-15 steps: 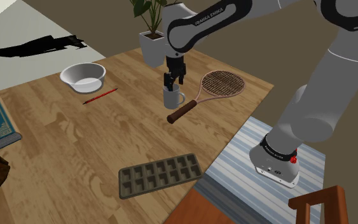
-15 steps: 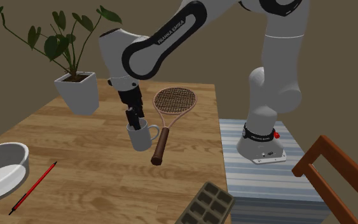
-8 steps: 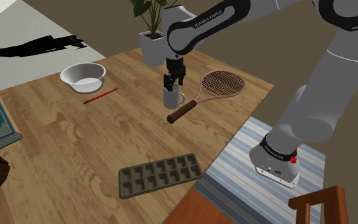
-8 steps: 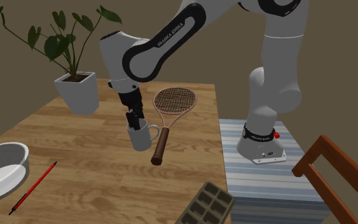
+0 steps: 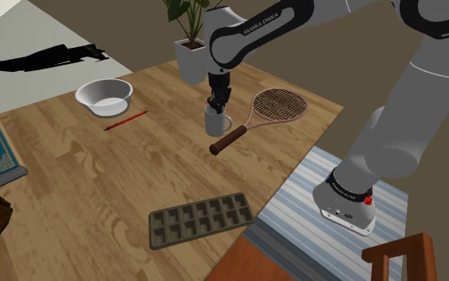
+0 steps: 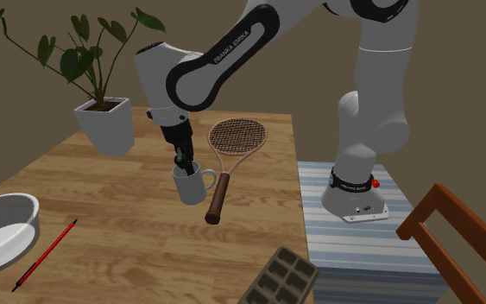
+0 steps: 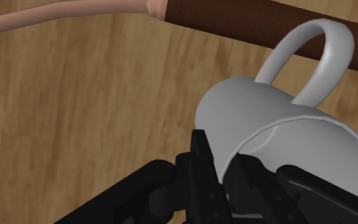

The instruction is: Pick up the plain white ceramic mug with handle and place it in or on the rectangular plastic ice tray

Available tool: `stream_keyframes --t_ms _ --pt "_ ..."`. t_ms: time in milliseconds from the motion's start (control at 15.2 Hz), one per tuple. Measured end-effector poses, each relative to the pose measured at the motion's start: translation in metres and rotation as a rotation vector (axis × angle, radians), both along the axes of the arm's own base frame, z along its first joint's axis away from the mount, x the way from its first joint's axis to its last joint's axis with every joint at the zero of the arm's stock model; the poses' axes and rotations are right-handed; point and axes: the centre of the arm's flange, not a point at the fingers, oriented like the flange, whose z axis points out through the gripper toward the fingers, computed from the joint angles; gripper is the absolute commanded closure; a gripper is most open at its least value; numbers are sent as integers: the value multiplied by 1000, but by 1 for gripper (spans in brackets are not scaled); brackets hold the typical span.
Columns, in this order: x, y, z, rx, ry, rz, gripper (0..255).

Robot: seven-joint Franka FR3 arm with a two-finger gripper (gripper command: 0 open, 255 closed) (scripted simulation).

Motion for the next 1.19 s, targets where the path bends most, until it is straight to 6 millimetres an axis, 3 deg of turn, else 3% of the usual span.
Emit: stream_keyframes --t_ms 330,1188 --pt "0 0 6 0 0 1 255" --pt "1 0 72 0 0 1 255"
